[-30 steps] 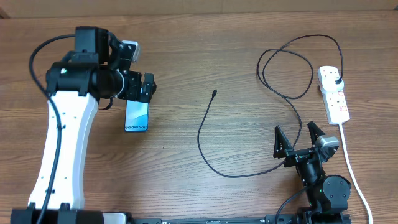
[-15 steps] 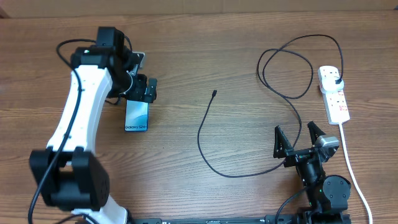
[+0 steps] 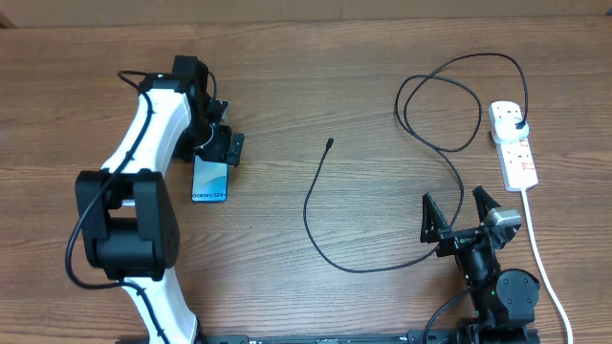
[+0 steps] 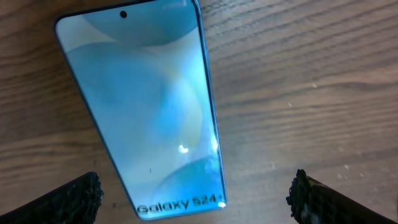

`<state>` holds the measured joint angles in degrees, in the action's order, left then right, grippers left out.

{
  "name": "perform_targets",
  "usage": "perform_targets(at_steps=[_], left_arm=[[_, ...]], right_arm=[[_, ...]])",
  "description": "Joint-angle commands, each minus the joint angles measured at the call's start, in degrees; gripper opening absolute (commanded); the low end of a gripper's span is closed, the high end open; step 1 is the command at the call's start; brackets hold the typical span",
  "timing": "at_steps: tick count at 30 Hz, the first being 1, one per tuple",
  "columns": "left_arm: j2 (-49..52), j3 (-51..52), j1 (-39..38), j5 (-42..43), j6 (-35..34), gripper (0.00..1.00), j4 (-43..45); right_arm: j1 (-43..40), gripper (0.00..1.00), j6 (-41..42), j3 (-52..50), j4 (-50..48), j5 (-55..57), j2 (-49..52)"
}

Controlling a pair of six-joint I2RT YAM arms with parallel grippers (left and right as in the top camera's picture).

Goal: Plug charger to phone and switch on socket
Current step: 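Move the left gripper over the phone and lower toward it, then close the left gripper on the phone's bottom edge and lift it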

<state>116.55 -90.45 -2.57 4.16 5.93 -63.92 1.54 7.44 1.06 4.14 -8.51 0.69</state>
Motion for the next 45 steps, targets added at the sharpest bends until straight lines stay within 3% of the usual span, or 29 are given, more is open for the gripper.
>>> perform_targets(at_steps=[1, 15, 45], left_arm=[[2.7, -1.2, 0.4, -1.9, 0.0, 1.0, 1.1], [7.3, -1.1, 3.5, -2.8, -1.7, 0.99, 3.0], [7.8, 3.6, 1.7, 0.1, -1.7, 1.0, 7.3]], right_arm=[[0.3, 1.0, -0.2, -0.6, -0.2, 0.8, -0.5], [0.3, 1.0, -0.2, -0.6, -0.2, 0.8, -0.5], [0.3, 1.0, -0.2, -0.6, -0.2, 0.8, -0.5]])
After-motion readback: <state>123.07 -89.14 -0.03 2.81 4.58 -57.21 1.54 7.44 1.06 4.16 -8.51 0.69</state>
